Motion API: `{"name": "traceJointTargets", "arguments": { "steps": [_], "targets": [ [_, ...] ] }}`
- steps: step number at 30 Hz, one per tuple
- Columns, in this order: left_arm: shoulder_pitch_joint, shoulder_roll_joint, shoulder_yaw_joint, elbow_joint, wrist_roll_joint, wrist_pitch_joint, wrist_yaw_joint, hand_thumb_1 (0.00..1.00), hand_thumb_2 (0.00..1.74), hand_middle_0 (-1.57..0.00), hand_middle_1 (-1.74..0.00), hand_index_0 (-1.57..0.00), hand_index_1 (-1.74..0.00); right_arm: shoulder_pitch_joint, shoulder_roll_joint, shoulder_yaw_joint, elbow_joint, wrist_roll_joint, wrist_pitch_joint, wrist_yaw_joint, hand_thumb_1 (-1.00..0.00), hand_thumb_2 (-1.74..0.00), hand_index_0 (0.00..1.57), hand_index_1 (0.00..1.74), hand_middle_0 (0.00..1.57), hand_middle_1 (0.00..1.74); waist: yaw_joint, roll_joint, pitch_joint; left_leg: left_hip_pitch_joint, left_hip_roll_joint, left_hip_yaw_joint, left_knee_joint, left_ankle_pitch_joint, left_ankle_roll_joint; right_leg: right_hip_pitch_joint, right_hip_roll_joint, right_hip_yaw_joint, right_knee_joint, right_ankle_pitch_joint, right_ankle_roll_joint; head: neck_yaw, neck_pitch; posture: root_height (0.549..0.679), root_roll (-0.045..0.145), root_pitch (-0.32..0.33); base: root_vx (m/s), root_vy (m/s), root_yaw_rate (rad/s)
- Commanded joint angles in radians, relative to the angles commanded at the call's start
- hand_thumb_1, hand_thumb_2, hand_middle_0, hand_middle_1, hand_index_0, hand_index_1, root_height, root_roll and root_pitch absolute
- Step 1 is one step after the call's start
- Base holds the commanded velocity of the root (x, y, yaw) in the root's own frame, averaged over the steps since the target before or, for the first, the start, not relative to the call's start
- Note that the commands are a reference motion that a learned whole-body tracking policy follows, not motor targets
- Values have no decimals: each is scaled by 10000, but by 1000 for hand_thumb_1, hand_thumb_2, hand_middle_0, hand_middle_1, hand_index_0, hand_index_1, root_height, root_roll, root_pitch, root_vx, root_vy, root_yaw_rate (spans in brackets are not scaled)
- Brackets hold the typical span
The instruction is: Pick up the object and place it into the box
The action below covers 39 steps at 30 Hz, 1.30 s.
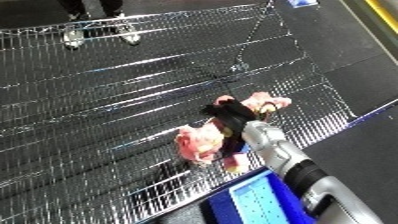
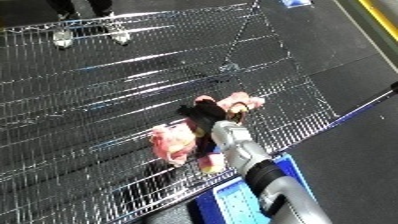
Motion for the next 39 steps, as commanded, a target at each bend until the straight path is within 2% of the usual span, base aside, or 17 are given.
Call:
{"name": "traceJointTargets", "arguments": {
  "steps": [10, 17, 22, 33, 39],
  "targets": [
    [228, -71, 196, 20, 0, -2, -104, 1000, 1740, -1570, -1740, -1570, -1740, 437, 79, 57, -645, -285, -2, 113, -1000, -1740, 1570, 1740, 1570, 1740, -104, -124, -26, 16, 48, -33, -76, -37, -47, 54, 14, -47, -25, -30, -3, -66, -374, 657, 55, 21, 4, -6, 12],
    [227, 32, 319, 42, -120, 11, -145, 1000, 1740, -1570, -1740, -1570, -1740, 393, -111, 88, -809, -394, 49, 126, -1000, -1740, 1570, 1740, 1570, 1740, -194, -195, -23, 82, 95, -13, -99, -56, -67, 55, 30, -34, 22, -52, -12, 1, -497, 656, 54, 16, -12, 4, -23],
    [124, 199, 284, 131, -131, 42, -172, 1000, 1740, -1570, -1740, -1570, -1740, 254, -496, 38, -1121, -419, 98, 23, -1000, -1740, 1570, 1740, 1570, 1740, -255, -208, -35, 148, 92, 10, -140, -49, -75, 36, 28, 4, 49, -30, -12, 324, -595, 656, 54, 13, -17, 10, -25],
    [81, 342, 380, 368, -31, 166, -127, 1000, 1740, -1570, -1740, -1570, -1740, 233, -2299, -550, -3666, -432, 54, -313, -1000, -1740, 1570, 1740, 1570, 1740, -578, -214, -112, 396, 148, 157, -124, -140, -15, 92, -1, 182, 84, 45, -21, 1212, -584, 656, 56, -2, -18, 19, -89],
    [130, 288, 528, 388, 101, 217, -97, 1000, 1740, -1570, -1740, -1570, -1740, 565, -3299, -1290, -5074, -209, -31, -540, -1000, -1740, 1570, 1740, 1570, 1740, -830, -197, -140, 552, 229, 299, -103, -212, 26, 146, -13, 286, 88, 53, -13, 1669, -542, 655, 57, -12, -12, 19, -136]
  ]
}}
